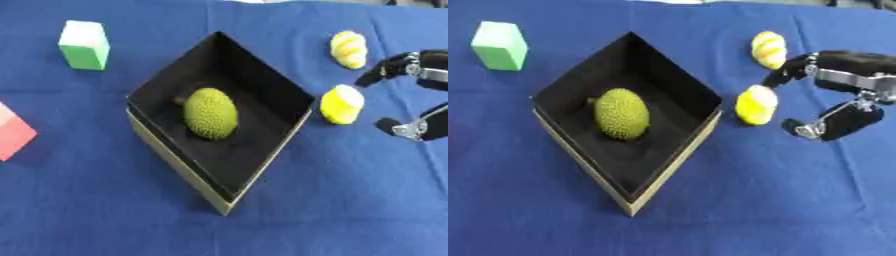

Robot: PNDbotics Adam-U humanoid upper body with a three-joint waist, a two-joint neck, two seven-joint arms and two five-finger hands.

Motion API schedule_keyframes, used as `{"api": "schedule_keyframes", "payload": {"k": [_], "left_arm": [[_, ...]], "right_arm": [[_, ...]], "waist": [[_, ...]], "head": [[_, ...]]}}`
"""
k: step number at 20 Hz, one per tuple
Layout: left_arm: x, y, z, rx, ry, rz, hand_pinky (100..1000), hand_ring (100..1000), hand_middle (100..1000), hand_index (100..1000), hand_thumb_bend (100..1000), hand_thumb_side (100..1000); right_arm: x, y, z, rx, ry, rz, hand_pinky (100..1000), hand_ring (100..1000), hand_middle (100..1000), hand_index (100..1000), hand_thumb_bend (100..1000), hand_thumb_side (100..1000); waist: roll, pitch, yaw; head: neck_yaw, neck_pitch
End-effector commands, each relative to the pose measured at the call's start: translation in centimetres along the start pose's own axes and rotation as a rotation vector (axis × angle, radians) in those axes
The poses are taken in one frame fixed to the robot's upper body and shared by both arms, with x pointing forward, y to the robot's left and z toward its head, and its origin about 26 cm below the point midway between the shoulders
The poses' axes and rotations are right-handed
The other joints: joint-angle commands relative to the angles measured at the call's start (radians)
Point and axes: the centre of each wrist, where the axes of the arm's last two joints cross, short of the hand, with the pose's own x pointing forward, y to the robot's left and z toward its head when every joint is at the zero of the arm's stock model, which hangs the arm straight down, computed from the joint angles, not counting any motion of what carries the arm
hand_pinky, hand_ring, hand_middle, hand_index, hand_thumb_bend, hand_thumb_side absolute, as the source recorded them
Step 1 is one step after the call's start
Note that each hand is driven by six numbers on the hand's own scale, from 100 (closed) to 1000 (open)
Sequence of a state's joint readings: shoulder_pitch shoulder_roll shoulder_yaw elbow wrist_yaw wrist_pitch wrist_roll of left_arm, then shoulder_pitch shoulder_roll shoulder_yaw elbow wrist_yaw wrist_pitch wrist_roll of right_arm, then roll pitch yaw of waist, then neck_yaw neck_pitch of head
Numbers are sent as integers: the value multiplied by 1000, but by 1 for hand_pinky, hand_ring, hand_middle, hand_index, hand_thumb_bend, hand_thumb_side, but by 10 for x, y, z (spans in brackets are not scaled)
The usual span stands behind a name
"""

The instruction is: Pick up objects on the table and place them in the box.

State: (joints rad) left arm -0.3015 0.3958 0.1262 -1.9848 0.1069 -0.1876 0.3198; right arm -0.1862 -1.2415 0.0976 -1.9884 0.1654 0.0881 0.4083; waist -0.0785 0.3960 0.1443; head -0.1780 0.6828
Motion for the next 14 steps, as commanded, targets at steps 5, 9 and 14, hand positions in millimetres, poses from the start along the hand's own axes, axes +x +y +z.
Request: {"api": "schedule_keyframes", "payload": {"k": [5,9,14], "left_arm": [[6,-2,-5,-12,-28,12,826,770,691,852,152,615],[6,-2,-5,-12,-29,14,827,770,690,851,154,618],[6,-2,-5,-12,-29,17,827,769,690,851,153,621]], "right_arm": [[6,-6,-1,-63,39,9,871,863,784,874,303,100],[6,-8,-1,-112,85,12,869,863,784,873,301,100],[2,-11,-1,-142,161,42,868,864,788,876,301,100]], "waist": [[6,-11,6],[8,-7,8],[8,2,13]], "head": [[-12,-15],[-16,-19],[-22,-27]]}}
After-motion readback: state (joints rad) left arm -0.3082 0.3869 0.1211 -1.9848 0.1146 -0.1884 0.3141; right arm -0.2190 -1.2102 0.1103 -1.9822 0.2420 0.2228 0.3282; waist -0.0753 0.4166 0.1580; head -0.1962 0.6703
